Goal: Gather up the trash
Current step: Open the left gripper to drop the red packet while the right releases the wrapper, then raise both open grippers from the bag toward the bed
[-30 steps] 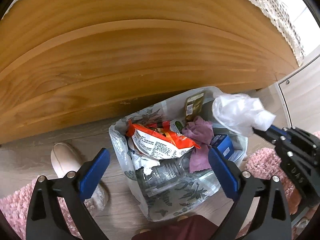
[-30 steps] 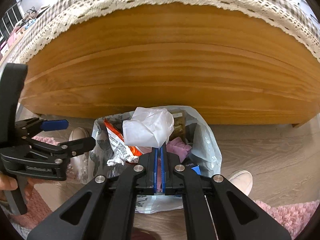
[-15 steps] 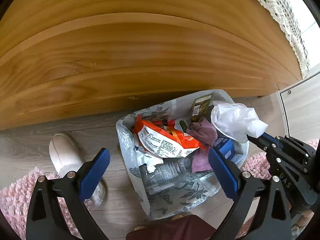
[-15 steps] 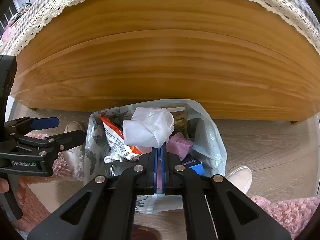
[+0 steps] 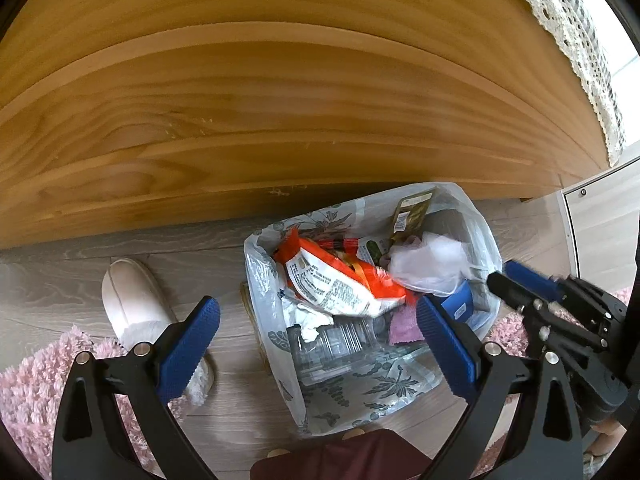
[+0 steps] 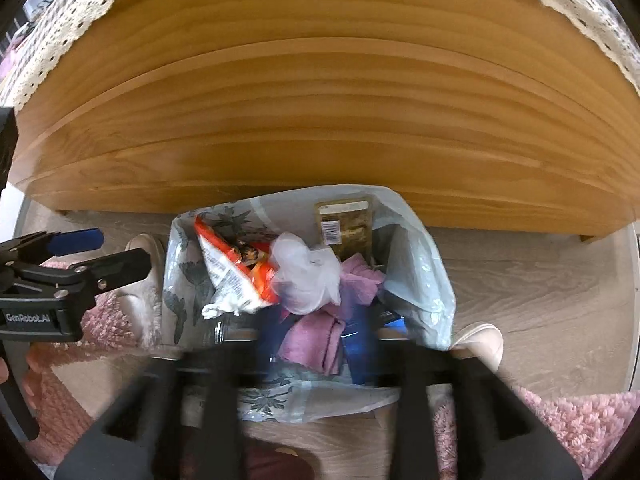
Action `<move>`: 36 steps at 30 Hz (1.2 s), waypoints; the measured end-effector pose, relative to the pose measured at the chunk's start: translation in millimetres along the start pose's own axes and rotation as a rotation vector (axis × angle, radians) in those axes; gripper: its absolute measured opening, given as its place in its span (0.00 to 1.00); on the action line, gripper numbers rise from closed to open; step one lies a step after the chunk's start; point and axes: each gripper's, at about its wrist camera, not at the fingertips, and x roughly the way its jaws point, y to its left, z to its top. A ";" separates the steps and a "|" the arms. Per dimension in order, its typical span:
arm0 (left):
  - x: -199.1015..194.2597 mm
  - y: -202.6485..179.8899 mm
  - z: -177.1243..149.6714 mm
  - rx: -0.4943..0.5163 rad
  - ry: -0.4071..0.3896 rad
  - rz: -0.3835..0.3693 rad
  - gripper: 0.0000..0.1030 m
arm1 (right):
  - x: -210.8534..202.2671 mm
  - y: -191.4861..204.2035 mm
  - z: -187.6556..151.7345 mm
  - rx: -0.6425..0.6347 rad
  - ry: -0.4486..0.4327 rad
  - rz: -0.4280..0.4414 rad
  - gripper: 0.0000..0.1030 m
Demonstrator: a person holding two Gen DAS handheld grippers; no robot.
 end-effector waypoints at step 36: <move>1.0 1.6 -0.2 -0.012 -0.002 0.010 0.93 | 0.2 -14.2 -3.4 0.037 -0.008 -0.040 0.92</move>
